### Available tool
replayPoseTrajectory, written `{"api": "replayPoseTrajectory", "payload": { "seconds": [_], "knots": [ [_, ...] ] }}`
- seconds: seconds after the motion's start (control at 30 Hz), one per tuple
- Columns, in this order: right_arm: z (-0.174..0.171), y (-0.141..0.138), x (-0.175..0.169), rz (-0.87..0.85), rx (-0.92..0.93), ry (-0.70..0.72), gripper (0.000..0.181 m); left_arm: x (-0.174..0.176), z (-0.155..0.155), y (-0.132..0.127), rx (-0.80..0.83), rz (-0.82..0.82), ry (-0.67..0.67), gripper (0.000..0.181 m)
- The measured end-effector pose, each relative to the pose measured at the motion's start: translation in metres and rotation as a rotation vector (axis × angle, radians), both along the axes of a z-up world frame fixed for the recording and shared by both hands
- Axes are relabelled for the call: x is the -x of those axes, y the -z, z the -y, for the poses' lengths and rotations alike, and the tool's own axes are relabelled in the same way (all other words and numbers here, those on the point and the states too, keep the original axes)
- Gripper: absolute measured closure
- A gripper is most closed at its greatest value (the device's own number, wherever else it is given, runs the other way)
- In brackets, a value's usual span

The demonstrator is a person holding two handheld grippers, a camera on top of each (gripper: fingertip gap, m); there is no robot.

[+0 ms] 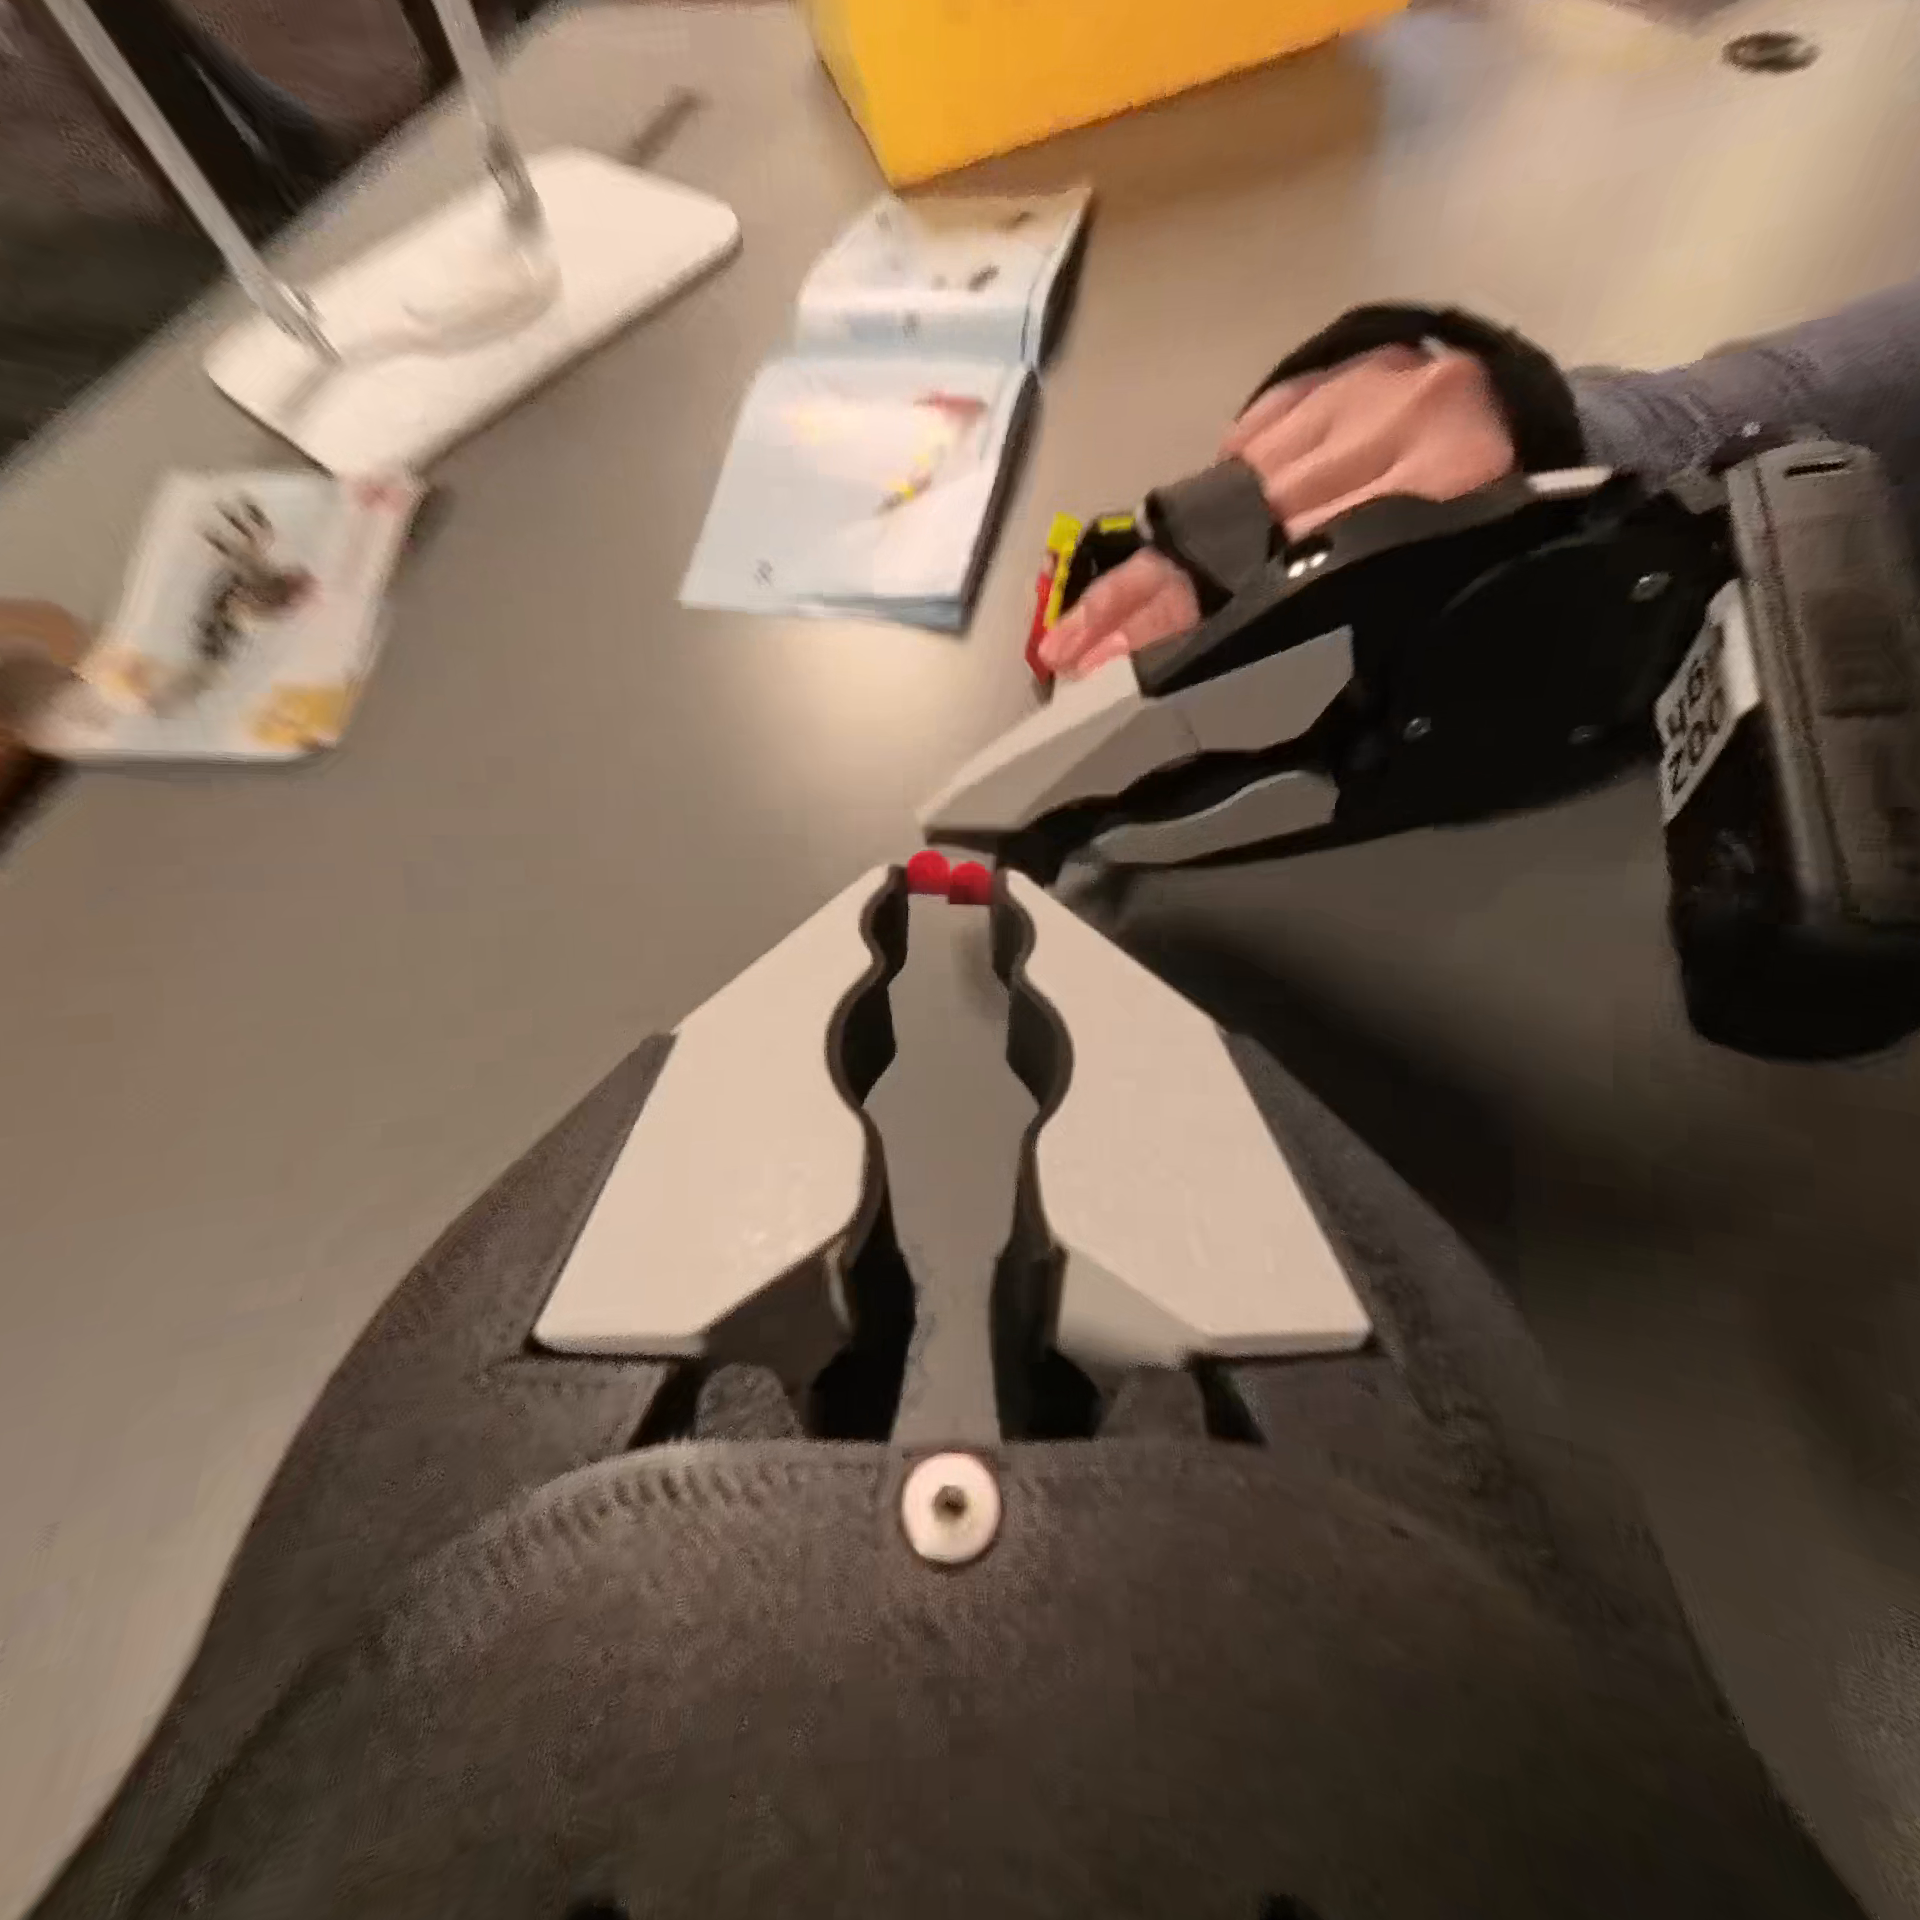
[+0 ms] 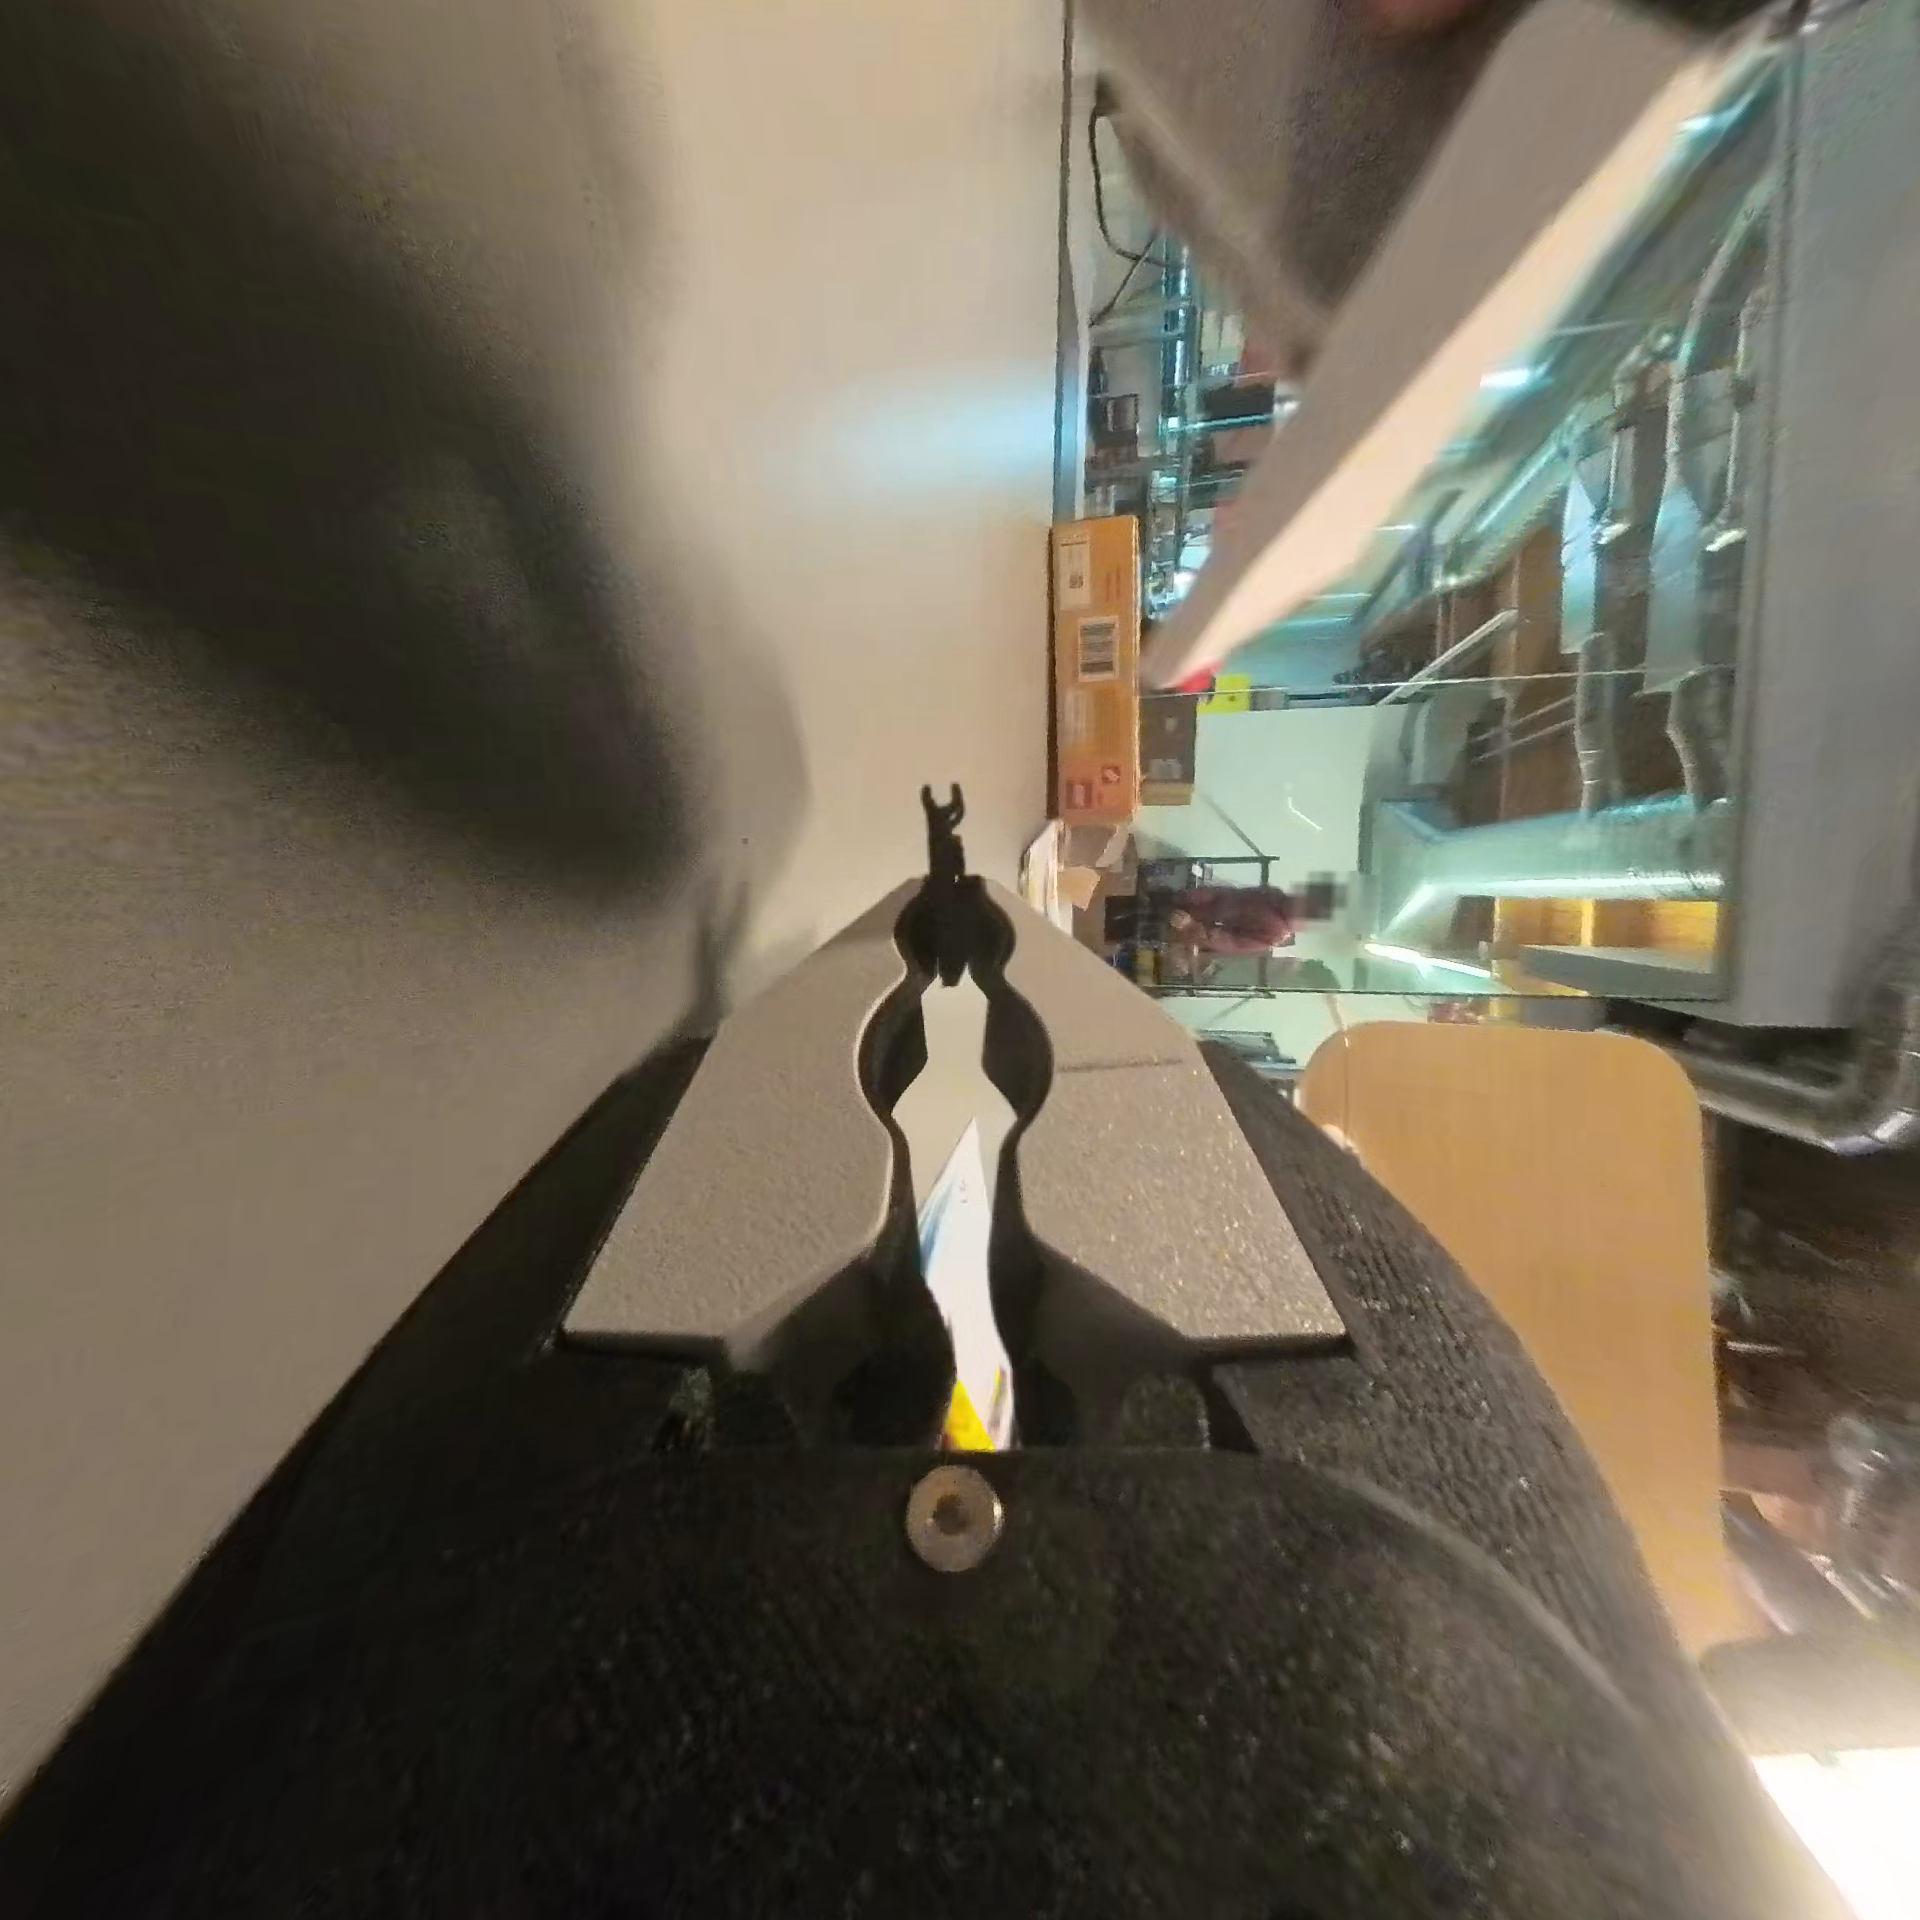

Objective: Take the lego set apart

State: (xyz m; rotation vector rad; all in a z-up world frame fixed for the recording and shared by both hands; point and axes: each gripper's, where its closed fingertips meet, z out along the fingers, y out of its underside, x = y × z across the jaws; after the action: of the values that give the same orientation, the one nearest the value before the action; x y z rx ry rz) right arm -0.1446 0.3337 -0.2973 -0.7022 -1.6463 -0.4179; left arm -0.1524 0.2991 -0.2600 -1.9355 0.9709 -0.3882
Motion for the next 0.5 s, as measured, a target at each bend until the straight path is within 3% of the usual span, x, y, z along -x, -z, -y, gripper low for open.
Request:
{"api": "replayPoseTrajectory", "payload": {
  "seconds": [0.1,0.17,0.27,0.37,0.43,0.5],
  "knots": [
    [-0.003,-0.004,0.0,-0.016,-0.026,0.009,0.179,0.002,-0.003,0.032,0.137,-0.054,-0.026,0.167],
    [-0.005,-0.008,-0.001,-0.038,-0.044,0.015,0.179,0.005,-0.007,0.036,0.096,-0.108,-0.038,0.166],
    [-0.006,-0.012,-0.001,-0.065,-0.04,0.012,0.179,0.016,-0.018,-0.016,-0.192,-0.122,-0.163,0.166],
    [-0.007,-0.014,-0.001,-0.091,-0.016,0.01,0.178,0.062,0.001,-0.087,-0.441,-0.168,-0.49,0.167],
    [-0.005,-0.018,0.001,-0.113,-0.021,-0.007,0.179,0.114,0.029,-0.106,-0.44,-0.226,-0.748,0.167],
    [0.0,-0.021,0.003,-0.125,-0.03,-0.031,0.179,0.165,0.056,-0.089,-0.24,-0.24,-0.932,0.167]
  ]
}}
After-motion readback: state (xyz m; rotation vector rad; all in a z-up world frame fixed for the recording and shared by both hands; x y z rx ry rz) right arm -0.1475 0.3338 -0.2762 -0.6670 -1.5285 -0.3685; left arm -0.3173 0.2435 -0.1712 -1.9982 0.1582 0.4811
